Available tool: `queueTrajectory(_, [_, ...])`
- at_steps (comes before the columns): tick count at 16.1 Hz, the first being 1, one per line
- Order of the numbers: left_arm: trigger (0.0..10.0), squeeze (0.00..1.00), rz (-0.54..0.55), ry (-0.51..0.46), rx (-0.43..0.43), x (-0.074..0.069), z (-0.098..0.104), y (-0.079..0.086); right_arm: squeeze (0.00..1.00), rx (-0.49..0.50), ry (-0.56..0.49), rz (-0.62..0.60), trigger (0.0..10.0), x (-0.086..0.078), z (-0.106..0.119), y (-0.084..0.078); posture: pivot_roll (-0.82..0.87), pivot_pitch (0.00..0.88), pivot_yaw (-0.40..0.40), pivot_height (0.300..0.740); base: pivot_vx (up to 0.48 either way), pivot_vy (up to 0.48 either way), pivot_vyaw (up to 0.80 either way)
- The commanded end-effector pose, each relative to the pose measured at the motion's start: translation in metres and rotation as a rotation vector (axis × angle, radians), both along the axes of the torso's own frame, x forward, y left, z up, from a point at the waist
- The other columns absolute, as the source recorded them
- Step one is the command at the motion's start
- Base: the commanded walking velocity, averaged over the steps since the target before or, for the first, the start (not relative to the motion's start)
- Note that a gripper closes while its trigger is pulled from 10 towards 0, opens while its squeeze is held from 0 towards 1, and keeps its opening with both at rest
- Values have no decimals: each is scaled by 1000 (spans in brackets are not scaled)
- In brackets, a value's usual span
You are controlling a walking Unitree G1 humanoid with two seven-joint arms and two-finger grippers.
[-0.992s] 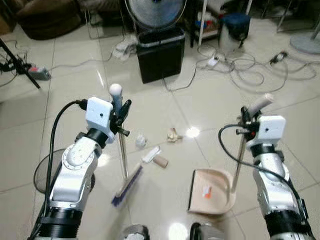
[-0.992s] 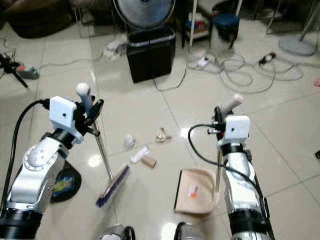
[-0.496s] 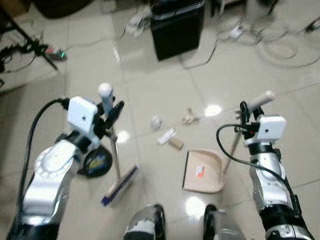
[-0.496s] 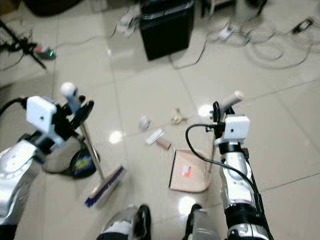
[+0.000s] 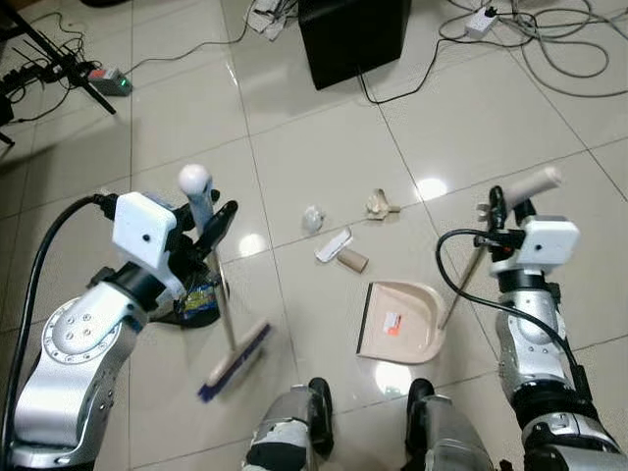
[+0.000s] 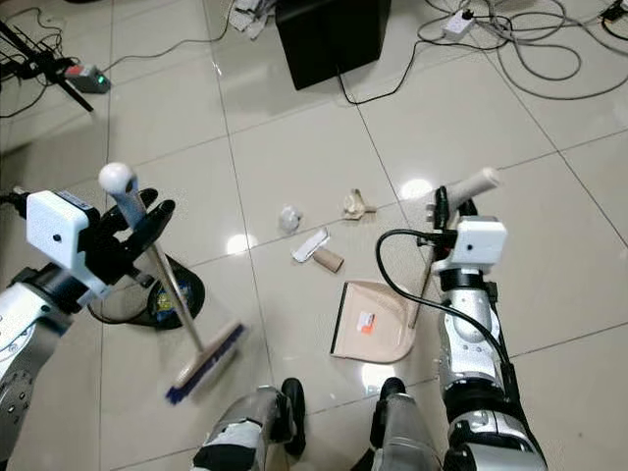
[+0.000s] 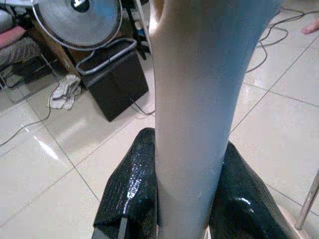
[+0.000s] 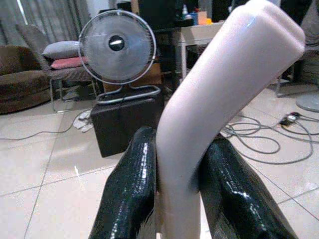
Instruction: Sweep floor
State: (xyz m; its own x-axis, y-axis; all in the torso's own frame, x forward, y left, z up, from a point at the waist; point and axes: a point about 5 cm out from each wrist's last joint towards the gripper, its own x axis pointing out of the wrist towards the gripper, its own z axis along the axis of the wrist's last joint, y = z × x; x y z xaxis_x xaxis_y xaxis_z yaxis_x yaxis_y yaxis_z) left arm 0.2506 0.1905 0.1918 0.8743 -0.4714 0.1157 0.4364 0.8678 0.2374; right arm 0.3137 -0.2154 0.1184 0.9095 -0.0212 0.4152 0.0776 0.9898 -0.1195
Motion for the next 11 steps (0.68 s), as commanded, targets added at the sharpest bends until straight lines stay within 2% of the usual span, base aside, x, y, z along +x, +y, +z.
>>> queueTrajectory(1, [10000,0,26,-12,23,-4,5,6,0,-35,57,53,10000,-3,-13,11,401,399,231,740,0,0,0])
queueTrajectory(3, [10000,0,32,-8,17,-3,4,5,0,-97,81,73,10000,-3,-18,14,389,393,224,740,0,0,0])
queueTrajectory(4, [10000,0,38,-12,8,-3,4,4,525,-95,83,71,10000,-4,-19,12,380,384,216,740,0,0,0])
queueTrajectory(5, [10000,0,39,-12,6,-2,5,3,525,-93,82,71,10000,-4,-19,12,379,383,215,740,0,0,0])
queueTrajectory(6, [10000,0,38,-12,1,-1,4,2,1000,-90,88,65,10000,-5,-21,10,374,375,210,740,0,0,0])
queueTrajectory(11, [10000,0,5,4,-1,1,1,-6,1000,-81,92,30,10000,-11,-26,5,362,365,215,740,0,0,0])
